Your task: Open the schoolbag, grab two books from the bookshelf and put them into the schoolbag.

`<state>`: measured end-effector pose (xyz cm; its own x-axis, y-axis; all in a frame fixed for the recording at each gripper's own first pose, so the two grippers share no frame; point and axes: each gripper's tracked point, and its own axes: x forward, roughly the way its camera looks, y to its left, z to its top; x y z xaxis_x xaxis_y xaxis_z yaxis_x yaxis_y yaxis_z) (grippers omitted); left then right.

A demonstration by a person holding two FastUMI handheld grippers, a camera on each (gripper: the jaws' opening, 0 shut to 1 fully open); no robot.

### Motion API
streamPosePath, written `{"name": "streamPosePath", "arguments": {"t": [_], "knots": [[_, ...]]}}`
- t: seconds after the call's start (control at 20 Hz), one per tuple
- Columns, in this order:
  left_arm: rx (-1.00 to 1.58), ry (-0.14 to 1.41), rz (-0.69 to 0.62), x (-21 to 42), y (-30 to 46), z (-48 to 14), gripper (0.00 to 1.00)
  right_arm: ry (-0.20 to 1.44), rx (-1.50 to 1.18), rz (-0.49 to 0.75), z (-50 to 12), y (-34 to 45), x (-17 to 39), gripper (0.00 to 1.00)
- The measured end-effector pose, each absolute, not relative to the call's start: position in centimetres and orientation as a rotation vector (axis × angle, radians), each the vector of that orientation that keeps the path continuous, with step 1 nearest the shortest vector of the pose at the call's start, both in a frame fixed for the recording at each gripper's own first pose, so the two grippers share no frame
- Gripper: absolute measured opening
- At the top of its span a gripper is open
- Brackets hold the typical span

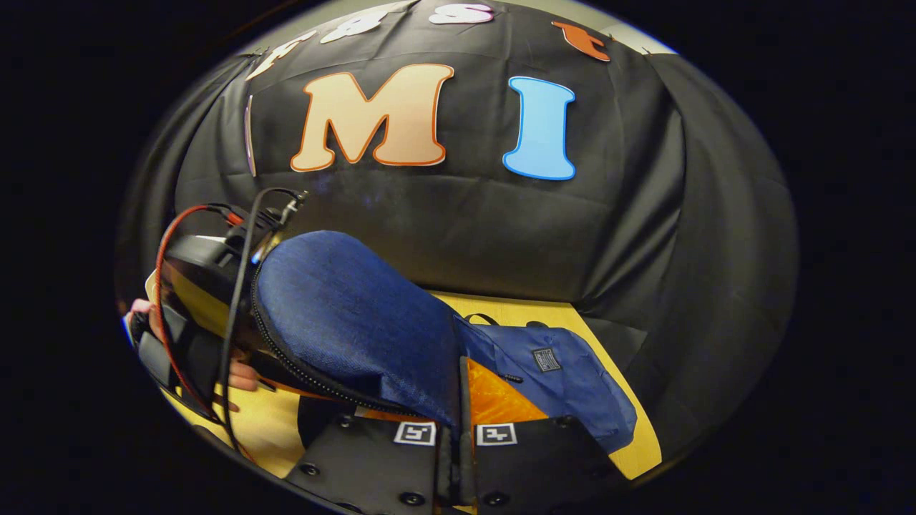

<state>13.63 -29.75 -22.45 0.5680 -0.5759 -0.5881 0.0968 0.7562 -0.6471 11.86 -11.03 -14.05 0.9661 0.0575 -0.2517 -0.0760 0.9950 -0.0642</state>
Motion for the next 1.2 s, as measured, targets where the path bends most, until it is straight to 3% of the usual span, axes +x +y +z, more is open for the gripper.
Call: {"name": "streamPosePath", "arguments": {"t": [0.3,0.35,0.45,0.55,0.6,0.7,0.95,1.2], "knots": [[-0.482,0.836,-0.364,10.1,-25.9,-18.9,0.96,0.303,-0.087,0.097,-15.5,-9.9,11.5,0.09],[-0.447,0.819,-0.364,9.5,-25.5,-18.0,0.95,0.317,-0.091,0.103,-16.1,-9.7,11.3,0.17],[-0.371,0.796,-0.368,8.4,-24.9,-16.5,0.95,0.353,-0.094,0.113,-17.3,-9.2,11.1,0.20],[-0.315,0.765,-0.375,7.2,-24.3,-15.1,0.95,0.390,-0.076,0.112,-18.1,-9.2,10.4,0.39],[-0.300,0.754,-0.380,6.5,-24.1,-14.3,0.95,0.404,-0.061,0.112,-18.4,-9.1,10.0,0.36],[-0.293,0.743,-0.374,5.3,-23.6,-13.2,0.95,0.428,-0.034,0.127,-18.8,-8.4,9.2,0.58],[-0.164,0.649,-0.302,3.6,-20.2,-10.0,0.95,0.449,-0.073,0.120,-19.1,-7.2,6.3,0.94],[0.001,0.636,-0.221,1.9,-15.4,-8.7,0.95,0.431,-0.020,0.101,-16.6,-6.2,2.6,0.97]]}}
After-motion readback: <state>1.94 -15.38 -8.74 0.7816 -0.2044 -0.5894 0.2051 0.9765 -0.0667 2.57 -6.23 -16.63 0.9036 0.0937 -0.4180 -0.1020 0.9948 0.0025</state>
